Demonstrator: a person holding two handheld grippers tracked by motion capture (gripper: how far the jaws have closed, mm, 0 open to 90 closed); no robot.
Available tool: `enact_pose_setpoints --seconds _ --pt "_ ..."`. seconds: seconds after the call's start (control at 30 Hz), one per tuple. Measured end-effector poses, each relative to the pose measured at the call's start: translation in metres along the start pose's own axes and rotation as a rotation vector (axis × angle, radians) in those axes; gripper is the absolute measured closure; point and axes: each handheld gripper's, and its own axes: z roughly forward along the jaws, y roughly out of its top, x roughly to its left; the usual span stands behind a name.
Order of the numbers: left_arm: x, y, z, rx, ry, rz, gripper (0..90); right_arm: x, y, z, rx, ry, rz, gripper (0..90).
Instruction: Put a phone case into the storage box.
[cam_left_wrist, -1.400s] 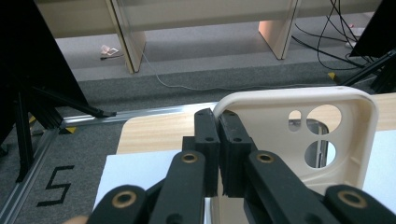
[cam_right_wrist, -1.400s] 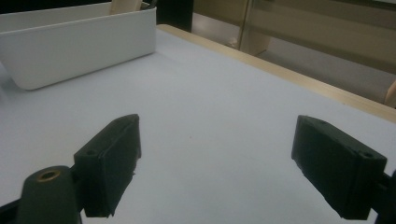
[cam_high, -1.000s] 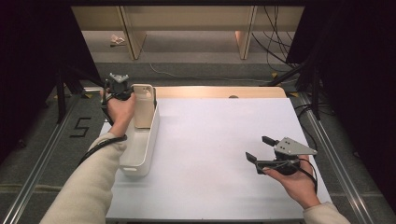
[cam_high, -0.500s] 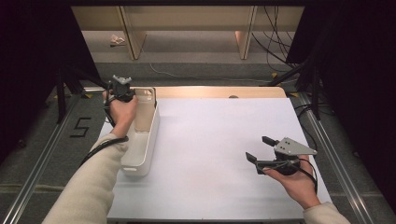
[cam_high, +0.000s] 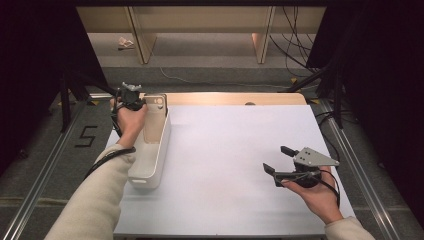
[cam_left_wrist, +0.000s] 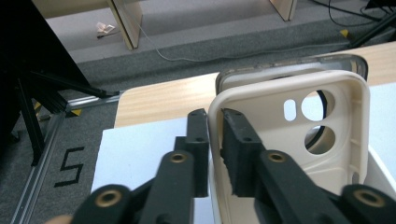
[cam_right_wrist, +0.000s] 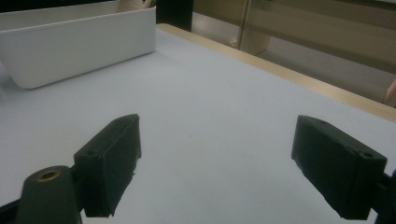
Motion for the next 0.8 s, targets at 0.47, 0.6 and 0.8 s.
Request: enact_pose_setpoints --seconds 0.47,0.6,0.8 --pt "0.000 0.005 -0.005 0.044 -0.056 -0.003 42.5 0.000 0.000 0.001 0.002 -0.004 0.001 16.9" --pt "0.000 0.007 -0.007 0.053 -0.056 0.001 36.5 0.000 0.000 0.000 0.002 -0.004 0.001 16.9" --pt "0.002 0.007 -0.012 0.071 -0.078 -0.013 24.6 0.000 0.000 0.000 0.002 -0.006 0.000 16.8"
